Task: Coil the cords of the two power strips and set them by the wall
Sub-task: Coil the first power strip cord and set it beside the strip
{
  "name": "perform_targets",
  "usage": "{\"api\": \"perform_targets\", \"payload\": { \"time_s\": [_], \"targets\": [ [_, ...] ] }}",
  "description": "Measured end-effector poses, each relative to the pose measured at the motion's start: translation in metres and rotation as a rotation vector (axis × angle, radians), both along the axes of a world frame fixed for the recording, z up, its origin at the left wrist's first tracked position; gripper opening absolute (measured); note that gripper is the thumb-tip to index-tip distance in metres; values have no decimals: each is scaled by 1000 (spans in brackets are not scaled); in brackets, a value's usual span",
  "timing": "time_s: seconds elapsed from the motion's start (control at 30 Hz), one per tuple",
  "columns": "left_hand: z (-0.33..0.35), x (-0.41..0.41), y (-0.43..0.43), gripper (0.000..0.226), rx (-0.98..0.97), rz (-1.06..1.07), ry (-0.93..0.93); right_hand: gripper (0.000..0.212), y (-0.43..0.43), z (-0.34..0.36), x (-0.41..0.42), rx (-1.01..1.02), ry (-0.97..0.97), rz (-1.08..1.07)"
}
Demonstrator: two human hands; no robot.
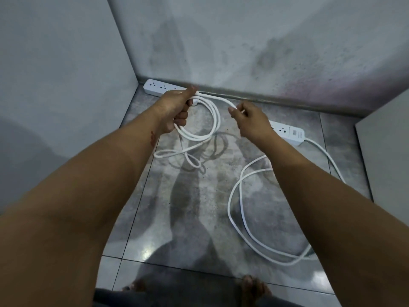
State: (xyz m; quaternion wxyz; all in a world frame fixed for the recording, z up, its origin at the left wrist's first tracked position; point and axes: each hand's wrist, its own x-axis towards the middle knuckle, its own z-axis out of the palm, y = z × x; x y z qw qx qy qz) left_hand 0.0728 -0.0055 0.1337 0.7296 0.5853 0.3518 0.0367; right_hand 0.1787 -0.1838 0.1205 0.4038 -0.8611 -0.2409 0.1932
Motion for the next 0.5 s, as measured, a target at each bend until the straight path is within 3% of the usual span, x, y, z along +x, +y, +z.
{"api": "perform_targets", "payload": {
  "time_s": [0.17,0.23,0.37,0.5],
  "targets": [
    [7,0,-6,45,-116,-151,-4,30,-2,0,10,-216,-407,-153],
    [12,2,-9,46,-169,-194,-29,31,-3,2,10,-275,-378,-137],
    [12,9,-19,50,-212,-228,-80,26,5,6,6,38,21,-164],
    [9,13,-23,49,-142,-151,-112,19,11,22,-1,383,578,-176]
  ]
}}
